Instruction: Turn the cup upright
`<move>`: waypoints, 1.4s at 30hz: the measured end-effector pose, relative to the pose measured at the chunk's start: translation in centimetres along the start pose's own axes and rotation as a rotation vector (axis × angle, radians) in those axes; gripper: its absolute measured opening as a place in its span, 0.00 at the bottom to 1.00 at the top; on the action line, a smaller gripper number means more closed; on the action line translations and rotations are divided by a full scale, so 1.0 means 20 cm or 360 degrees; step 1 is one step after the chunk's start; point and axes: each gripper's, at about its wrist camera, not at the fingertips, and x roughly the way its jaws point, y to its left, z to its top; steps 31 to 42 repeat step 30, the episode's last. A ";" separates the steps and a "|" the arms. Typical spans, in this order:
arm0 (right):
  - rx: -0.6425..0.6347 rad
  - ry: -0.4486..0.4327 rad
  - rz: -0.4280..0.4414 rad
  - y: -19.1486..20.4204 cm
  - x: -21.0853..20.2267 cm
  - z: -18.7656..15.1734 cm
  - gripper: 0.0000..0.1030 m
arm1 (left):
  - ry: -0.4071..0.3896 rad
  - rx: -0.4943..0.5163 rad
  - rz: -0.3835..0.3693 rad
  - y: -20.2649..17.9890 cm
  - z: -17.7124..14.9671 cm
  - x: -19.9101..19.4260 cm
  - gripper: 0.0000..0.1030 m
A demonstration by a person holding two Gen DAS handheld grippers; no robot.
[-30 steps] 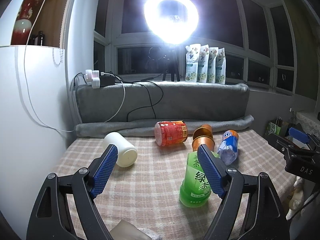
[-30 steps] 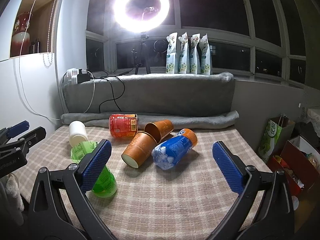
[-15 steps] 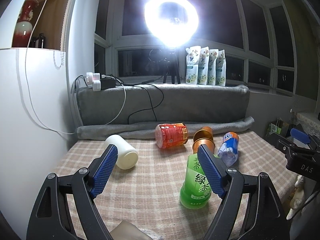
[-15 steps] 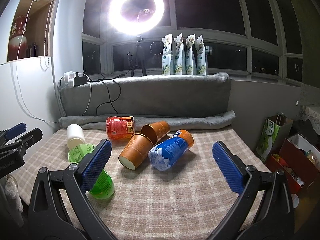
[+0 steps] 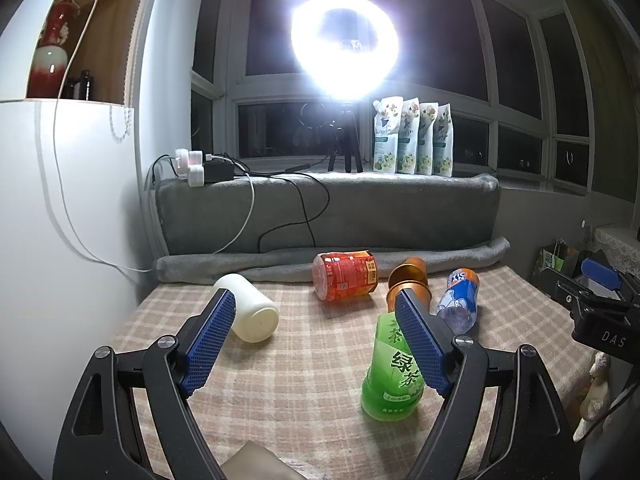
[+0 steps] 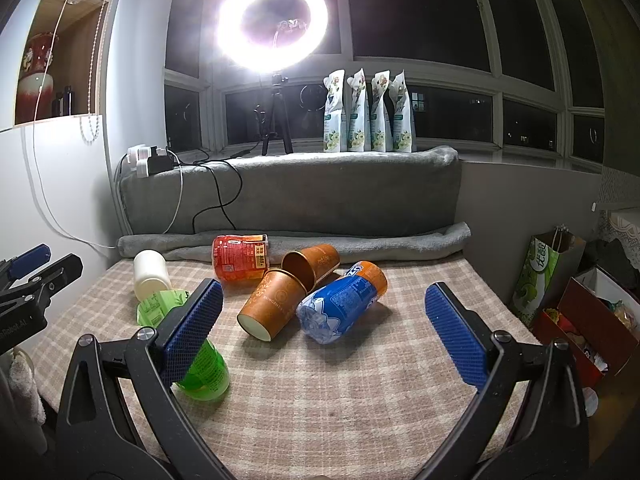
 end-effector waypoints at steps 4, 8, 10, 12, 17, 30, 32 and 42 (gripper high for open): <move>-0.0001 0.0000 0.0000 0.00 0.00 0.00 1.00 | -0.0006 0.0002 0.0006 0.00 0.00 0.00 0.80; 0.0000 0.0001 -0.0003 0.00 0.00 0.00 1.00 | -0.0008 0.0005 0.0008 0.00 0.00 0.00 0.80; 0.0002 0.0001 -0.0001 0.00 0.00 0.00 1.00 | -0.0011 0.0005 0.0009 0.00 0.00 -0.01 0.80; 0.0000 -0.0001 -0.0002 0.00 0.00 0.00 1.00 | -0.0013 0.0005 0.0008 0.00 0.00 -0.01 0.80; 0.0001 0.0001 -0.0001 0.00 0.00 0.00 1.00 | -0.0017 0.0009 0.0012 0.00 0.01 -0.01 0.80; 0.0001 0.0001 0.0000 0.00 0.00 0.00 1.00 | -0.0022 0.0013 0.0011 -0.01 0.01 -0.01 0.80; 0.0001 0.0001 0.0000 0.00 0.00 0.00 1.00 | -0.0022 0.0013 0.0011 -0.01 0.01 -0.01 0.80; 0.0001 0.0001 0.0000 0.00 0.00 0.00 1.00 | -0.0022 0.0013 0.0011 -0.01 0.01 -0.01 0.80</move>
